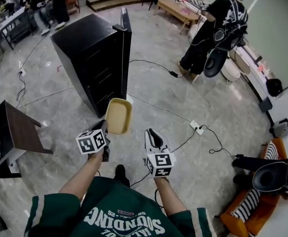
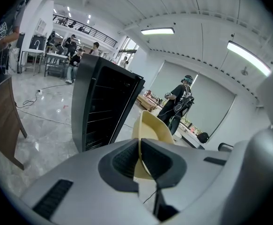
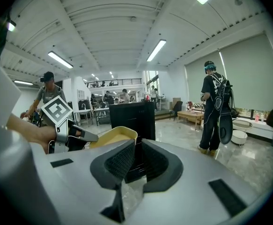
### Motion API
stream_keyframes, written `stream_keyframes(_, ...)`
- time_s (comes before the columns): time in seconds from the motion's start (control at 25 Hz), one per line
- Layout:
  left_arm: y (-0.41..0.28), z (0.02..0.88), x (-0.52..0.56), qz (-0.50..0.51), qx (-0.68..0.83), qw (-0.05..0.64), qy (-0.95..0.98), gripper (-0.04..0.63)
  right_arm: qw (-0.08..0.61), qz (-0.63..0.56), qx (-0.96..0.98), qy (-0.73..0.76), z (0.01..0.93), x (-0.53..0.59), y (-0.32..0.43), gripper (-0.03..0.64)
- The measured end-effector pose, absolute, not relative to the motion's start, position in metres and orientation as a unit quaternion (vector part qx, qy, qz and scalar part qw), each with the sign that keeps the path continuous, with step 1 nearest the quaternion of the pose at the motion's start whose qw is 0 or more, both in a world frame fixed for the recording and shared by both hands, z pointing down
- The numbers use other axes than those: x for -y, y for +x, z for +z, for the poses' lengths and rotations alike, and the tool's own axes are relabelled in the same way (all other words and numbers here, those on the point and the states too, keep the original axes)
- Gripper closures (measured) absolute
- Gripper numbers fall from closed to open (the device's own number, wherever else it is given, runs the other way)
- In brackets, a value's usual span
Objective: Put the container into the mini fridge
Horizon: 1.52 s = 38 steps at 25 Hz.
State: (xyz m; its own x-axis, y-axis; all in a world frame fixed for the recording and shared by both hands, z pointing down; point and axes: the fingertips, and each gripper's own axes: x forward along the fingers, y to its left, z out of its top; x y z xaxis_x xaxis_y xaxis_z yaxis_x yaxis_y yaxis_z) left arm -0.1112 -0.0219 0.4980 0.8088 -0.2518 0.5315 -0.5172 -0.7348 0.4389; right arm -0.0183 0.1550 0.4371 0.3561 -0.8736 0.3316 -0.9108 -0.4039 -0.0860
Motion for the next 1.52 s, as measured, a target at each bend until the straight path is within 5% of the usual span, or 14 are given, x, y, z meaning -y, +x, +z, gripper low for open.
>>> stream_keyframes(1.52, -0.071, 0.507, 0.107, 0.217, 0.250, 0.315, 0.890, 0.569, 0.069, 0.169, 0.583, 0.792, 0.448, -0.043, 0.040, 0.578)
